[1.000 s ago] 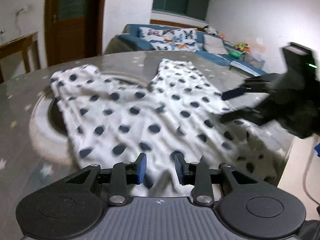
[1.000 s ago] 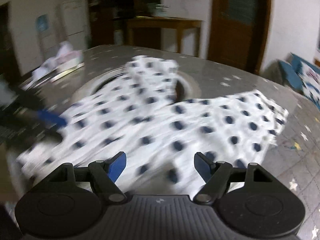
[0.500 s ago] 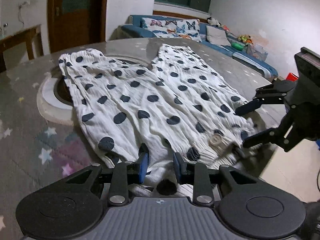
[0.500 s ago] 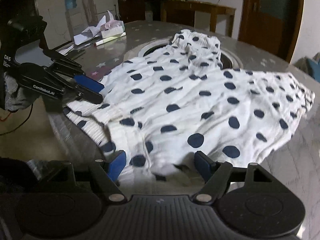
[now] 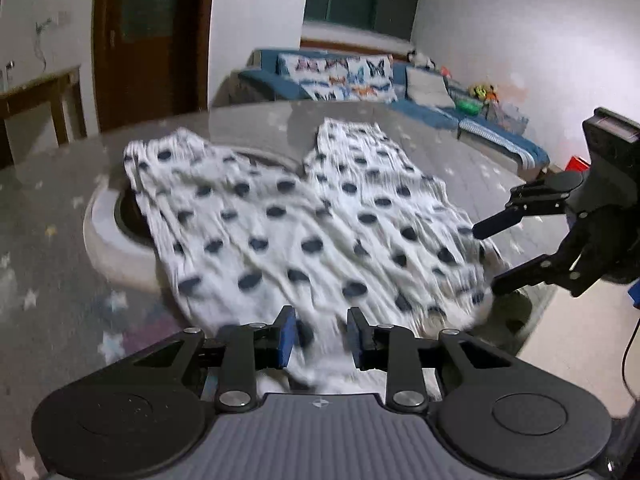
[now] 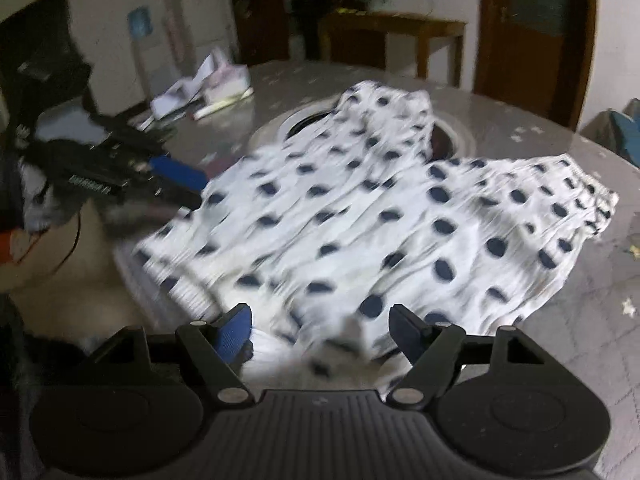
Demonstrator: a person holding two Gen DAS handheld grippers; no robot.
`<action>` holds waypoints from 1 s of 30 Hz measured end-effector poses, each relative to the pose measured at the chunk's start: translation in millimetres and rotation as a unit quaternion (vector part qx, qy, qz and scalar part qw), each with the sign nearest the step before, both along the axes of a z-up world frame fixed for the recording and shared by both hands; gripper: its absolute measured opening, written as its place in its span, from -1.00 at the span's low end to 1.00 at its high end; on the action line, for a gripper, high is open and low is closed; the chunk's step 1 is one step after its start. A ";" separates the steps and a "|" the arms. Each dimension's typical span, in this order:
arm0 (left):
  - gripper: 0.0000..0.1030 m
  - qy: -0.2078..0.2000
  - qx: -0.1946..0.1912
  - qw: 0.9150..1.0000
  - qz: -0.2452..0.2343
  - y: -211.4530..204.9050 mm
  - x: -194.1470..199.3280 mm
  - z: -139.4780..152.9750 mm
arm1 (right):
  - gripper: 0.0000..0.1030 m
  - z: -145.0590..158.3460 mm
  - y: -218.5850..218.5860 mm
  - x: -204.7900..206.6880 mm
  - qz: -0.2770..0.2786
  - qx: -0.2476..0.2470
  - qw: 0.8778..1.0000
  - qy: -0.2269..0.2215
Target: Fold clothes
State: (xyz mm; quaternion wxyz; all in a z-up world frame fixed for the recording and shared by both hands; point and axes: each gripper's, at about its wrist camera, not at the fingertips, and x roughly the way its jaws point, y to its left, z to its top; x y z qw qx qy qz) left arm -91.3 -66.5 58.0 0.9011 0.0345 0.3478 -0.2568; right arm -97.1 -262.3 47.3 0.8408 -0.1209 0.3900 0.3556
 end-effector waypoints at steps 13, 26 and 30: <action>-0.42 0.033 0.021 0.999 -0.003 -2.7 5.2 -28.7 | 0.51 -20.7 -0.6 5.6 -0.008 -0.034 0.999 -0.012; -0.35 0.042 0.030 0.998 -0.035 3.8 5.2 -12.3 | 0.51 -13.9 -7.9 -1.3 -0.007 -0.028 1.000 -0.002; -0.20 0.008 0.017 0.998 -0.066 -8.1 1.1 6.7 | 0.51 2.2 -20.2 6.6 -0.027 -0.008 1.000 -0.012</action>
